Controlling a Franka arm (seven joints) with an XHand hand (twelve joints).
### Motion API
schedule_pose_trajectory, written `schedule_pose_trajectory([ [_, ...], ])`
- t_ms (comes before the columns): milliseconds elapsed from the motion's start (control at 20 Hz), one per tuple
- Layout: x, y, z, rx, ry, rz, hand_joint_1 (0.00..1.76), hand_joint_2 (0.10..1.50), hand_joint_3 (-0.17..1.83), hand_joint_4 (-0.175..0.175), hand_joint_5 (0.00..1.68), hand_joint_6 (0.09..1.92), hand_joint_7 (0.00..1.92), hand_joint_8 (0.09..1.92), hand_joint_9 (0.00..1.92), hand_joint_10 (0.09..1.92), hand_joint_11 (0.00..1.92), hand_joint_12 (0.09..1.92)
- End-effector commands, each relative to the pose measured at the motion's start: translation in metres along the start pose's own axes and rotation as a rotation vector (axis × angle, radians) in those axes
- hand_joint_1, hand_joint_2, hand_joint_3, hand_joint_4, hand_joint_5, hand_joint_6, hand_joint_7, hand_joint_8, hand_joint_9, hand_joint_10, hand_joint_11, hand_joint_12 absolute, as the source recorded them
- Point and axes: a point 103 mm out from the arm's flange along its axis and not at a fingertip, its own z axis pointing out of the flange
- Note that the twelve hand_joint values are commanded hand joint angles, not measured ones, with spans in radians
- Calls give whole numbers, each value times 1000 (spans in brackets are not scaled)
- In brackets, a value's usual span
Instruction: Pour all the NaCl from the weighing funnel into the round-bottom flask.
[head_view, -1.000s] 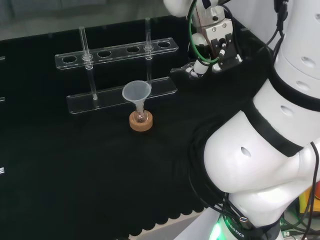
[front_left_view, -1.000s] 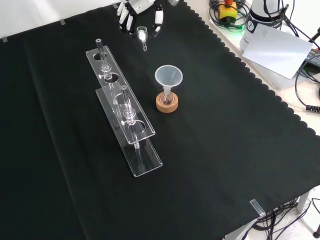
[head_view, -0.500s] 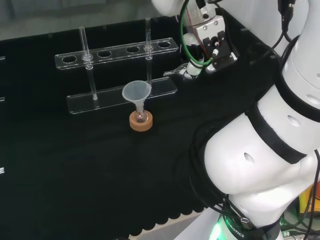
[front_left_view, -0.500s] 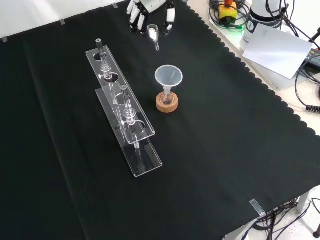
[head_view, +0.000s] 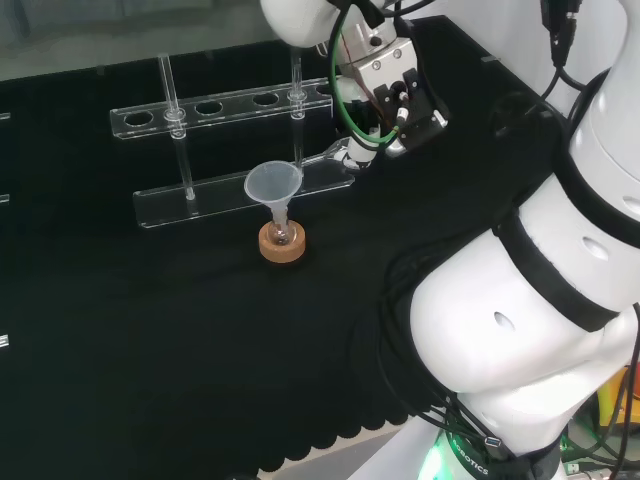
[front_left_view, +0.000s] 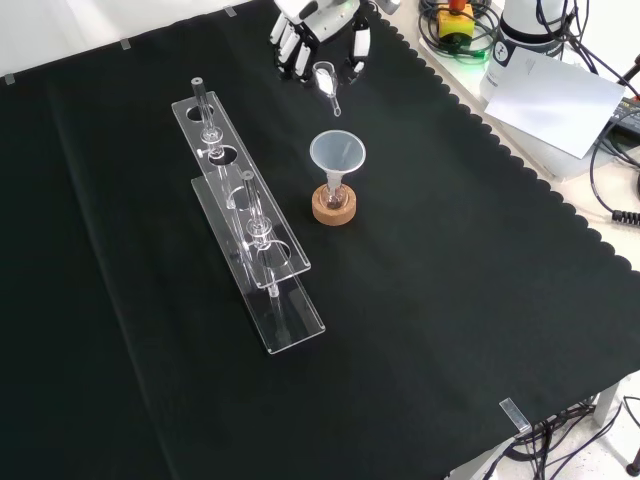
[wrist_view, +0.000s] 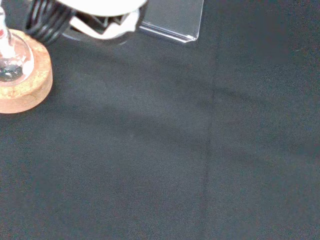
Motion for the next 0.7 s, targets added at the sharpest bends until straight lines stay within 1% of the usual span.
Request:
schedule_pose_trajectory([
  [50, 7, 2, -6, 9, -32, -3, 1101, 717, 596, 175, 1192, 788, 543, 626, 812, 485, 643, 1238],
  [550, 18, 12, -16, 30, -105, -9, 1100, 717, 595, 175, 1191, 789, 541, 626, 810, 484, 642, 1238],
  [700, 20, 15, -17, 45, -128, -5, 1100, 718, 595, 175, 1191, 789, 540, 626, 809, 484, 642, 1238],
])
